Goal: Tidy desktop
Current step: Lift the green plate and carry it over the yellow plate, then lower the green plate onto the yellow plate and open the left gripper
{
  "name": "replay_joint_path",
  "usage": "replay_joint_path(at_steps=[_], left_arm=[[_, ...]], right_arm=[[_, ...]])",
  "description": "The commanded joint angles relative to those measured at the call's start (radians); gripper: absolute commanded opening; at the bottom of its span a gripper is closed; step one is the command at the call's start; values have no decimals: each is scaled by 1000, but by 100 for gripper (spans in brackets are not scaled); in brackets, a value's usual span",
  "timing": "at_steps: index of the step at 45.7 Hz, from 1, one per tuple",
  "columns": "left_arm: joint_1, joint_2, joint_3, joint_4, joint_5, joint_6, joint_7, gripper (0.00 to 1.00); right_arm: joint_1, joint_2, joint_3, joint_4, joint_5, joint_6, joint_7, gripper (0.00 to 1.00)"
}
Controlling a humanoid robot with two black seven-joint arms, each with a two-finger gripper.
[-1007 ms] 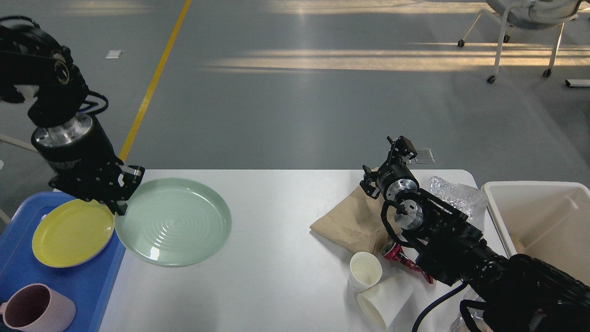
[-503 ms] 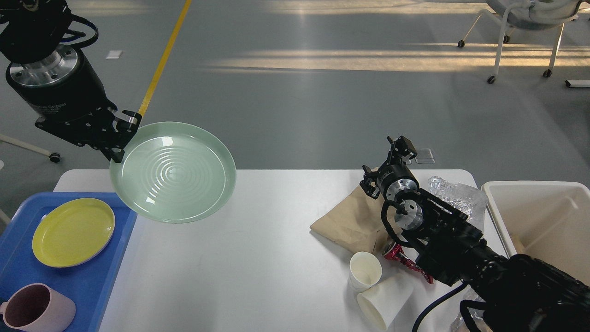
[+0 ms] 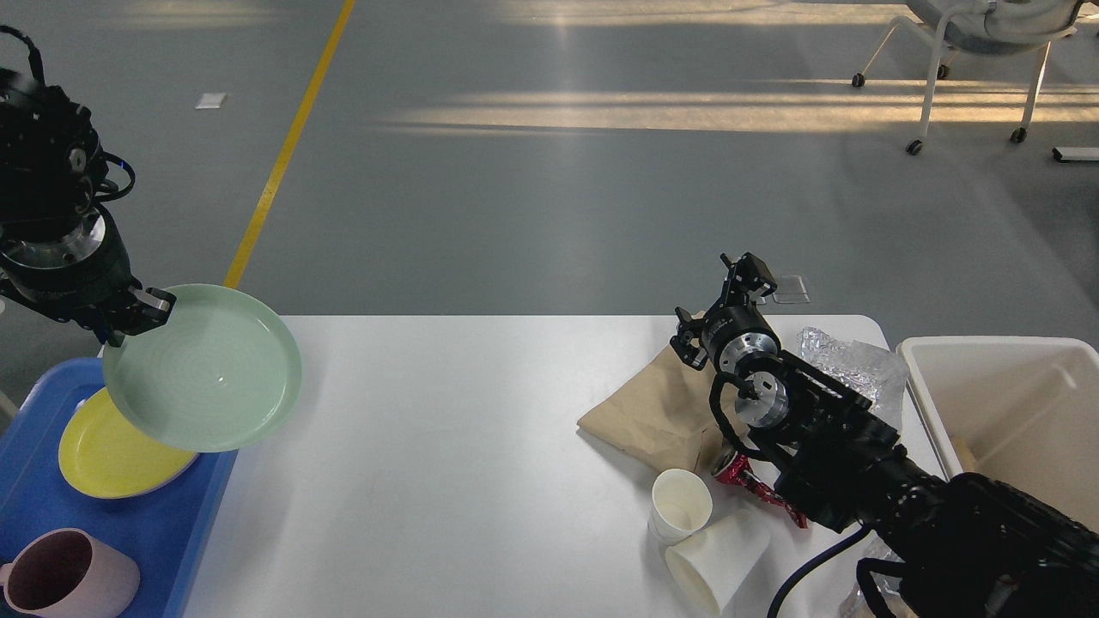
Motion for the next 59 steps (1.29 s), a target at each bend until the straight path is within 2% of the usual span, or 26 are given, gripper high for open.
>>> replay_joint_path(at_steps=[1, 10, 19, 33, 46, 59], left_arm=[[75, 2, 8, 42, 0, 106, 1, 0], [144, 5, 15, 71, 0, 164, 4, 0], [227, 28, 38, 120, 1, 209, 53, 0], [400, 149, 15, 227, 1, 291, 54, 0], [559, 249, -196, 316, 0, 348, 54, 0], [615, 278, -296, 336, 0, 354, 51, 0]], right_arm=[[0, 0, 0, 0, 0, 0, 0, 100], [0, 0, 0, 0, 0, 0, 0, 100], [0, 0, 0, 0, 0, 1, 0, 100], [0, 0, 0, 0, 1, 0, 0, 100], [0, 0, 0, 0, 1, 0, 0, 100], [0, 0, 0, 0, 0, 0, 0, 100]])
